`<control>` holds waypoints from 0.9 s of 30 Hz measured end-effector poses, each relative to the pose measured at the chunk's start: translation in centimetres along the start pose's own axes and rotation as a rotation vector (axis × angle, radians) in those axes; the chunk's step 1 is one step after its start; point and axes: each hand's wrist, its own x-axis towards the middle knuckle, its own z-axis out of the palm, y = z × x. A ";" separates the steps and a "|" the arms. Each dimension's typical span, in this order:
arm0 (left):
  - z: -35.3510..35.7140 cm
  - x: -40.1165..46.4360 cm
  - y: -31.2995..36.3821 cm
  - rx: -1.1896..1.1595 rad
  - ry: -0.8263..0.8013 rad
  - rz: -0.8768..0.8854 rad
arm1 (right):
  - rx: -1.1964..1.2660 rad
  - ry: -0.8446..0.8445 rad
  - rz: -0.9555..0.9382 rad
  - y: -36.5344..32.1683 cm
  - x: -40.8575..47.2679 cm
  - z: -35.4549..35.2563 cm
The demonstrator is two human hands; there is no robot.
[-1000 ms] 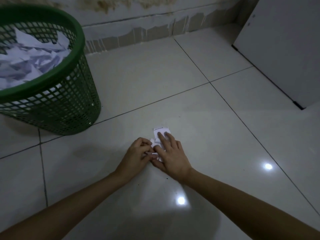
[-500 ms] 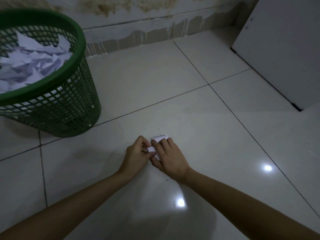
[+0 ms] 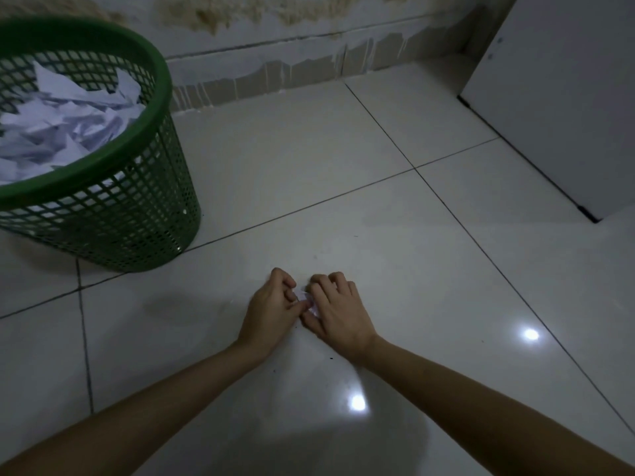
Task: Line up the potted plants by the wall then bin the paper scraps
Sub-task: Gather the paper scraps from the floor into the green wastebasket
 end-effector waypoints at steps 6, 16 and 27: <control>0.0 -0.2 -0.2 -0.037 0.022 0.002 | -0.033 0.008 -0.037 -0.1 0.1 -0.1; 0.5 -0.5 0.1 -0.187 0.087 -0.069 | 0.229 -0.159 0.239 1.3 2.5 -2.6; 1.7 0.1 2.7 -0.583 0.078 -0.296 | 1.028 -0.035 1.146 1.9 2.7 -6.9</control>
